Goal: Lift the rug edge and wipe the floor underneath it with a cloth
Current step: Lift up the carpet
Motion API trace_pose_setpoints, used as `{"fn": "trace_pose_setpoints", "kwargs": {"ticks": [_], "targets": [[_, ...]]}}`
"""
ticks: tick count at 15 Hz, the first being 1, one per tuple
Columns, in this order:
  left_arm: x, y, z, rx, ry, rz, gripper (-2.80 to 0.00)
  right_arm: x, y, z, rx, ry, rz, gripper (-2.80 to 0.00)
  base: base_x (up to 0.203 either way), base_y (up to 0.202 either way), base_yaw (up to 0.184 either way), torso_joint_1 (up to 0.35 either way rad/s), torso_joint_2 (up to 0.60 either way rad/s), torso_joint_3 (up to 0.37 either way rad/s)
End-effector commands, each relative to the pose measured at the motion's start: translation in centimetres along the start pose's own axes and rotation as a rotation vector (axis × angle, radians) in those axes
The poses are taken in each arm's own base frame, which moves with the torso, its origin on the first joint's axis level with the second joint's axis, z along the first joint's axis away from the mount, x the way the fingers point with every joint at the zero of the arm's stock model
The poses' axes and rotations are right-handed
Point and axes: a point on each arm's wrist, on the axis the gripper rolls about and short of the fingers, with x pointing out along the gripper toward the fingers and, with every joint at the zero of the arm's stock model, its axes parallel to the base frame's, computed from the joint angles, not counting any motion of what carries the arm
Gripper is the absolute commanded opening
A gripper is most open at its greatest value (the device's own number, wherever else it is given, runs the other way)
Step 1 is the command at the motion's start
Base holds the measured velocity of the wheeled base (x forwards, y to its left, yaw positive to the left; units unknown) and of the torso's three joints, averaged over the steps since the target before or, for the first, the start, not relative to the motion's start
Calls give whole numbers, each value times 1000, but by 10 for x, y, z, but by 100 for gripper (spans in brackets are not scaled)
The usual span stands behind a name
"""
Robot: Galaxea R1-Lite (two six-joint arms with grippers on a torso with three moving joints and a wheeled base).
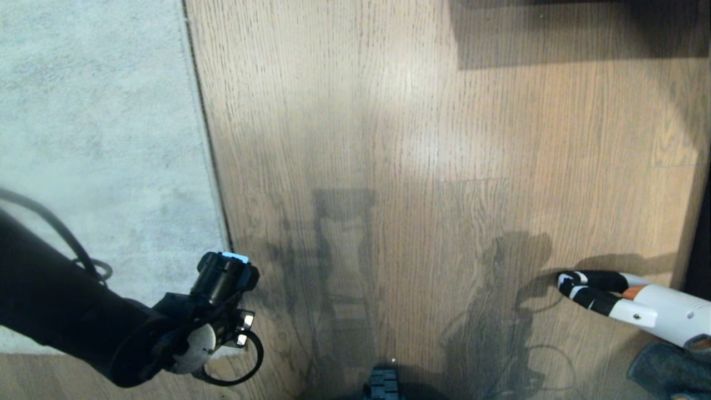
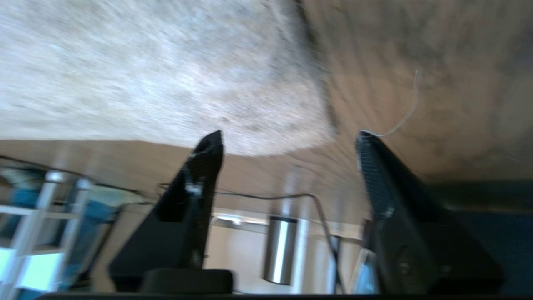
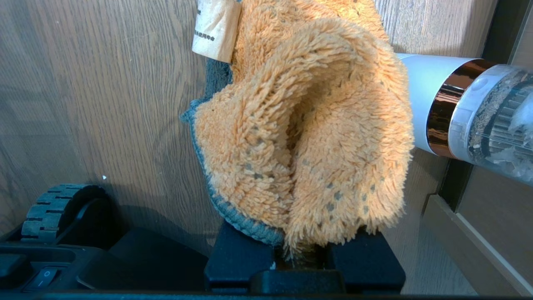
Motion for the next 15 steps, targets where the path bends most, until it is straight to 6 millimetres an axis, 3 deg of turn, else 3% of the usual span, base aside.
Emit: {"fn": "trace_pose_setpoints", "kwargs": {"ticks": [1, 8, 15], "targets": [[2, 0, 2, 26, -11, 67, 0, 0, 0, 0, -1, 1, 1, -280, 0, 0, 0, 0, 0, 0], [4, 3, 6, 91, -24, 249, 0, 0, 0, 0, -1, 1, 1, -280, 0, 0, 0, 0, 0, 0], [23, -7, 5, 73, -47, 259, 0, 0, 0, 0, -1, 1, 1, -280, 0, 0, 0, 0, 0, 0]]}}
